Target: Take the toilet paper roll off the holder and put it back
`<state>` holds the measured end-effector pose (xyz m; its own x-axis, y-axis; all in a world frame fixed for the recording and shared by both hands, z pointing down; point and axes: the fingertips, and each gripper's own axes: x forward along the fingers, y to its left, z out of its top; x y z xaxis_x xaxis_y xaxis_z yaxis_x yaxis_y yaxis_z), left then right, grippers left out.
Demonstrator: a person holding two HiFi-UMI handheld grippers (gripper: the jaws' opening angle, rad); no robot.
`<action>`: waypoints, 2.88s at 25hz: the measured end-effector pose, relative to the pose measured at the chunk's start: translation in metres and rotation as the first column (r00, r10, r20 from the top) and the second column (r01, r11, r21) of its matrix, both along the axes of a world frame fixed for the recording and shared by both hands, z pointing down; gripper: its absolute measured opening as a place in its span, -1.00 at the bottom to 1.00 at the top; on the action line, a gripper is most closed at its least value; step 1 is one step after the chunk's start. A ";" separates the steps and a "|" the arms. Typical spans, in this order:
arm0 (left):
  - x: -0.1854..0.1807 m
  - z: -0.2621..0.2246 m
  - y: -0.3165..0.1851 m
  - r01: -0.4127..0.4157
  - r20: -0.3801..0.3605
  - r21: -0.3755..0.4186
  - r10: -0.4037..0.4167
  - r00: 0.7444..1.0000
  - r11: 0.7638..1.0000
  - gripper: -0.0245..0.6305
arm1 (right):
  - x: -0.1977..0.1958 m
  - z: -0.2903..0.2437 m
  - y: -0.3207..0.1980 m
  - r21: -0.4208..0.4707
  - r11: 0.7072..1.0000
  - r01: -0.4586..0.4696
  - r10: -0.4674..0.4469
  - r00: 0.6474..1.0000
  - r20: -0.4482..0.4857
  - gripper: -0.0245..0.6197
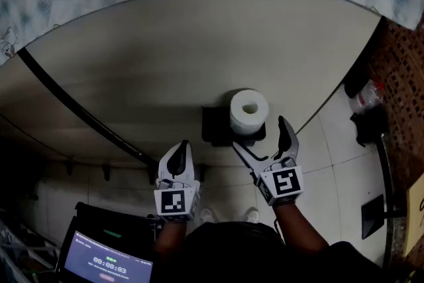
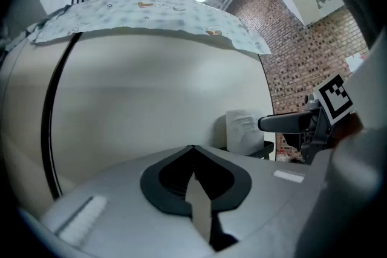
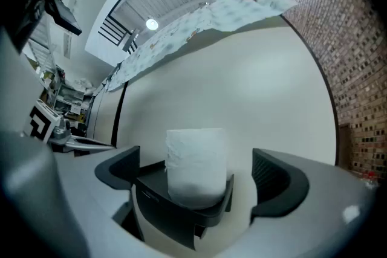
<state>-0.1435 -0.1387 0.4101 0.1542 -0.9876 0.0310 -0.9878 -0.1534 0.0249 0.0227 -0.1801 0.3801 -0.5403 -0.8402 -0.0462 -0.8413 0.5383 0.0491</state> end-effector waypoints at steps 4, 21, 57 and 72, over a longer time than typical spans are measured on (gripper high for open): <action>-0.002 0.003 0.000 -0.030 0.023 0.036 0.029 0.999 0.999 -0.87 | -0.007 -0.002 -0.014 -0.020 1.000 -0.015 0.015 1.000 -0.005 0.89; -0.014 0.004 -0.011 -0.029 0.020 0.029 0.028 0.999 0.999 -0.87 | -0.025 0.009 -0.050 -0.100 0.995 -0.010 0.000 0.995 -0.099 0.51; 0.074 0.107 -0.011 -0.450 0.017 -0.152 0.458 0.889 0.880 -0.05 | 0.022 -0.045 -0.026 -0.061 0.998 0.008 0.003 0.984 0.177 0.43; 0.087 0.093 -0.019 -0.450 -0.001 -0.108 0.452 0.892 0.887 0.01 | 0.029 -0.044 -0.026 -0.057 0.998 0.012 -0.001 0.983 0.183 0.43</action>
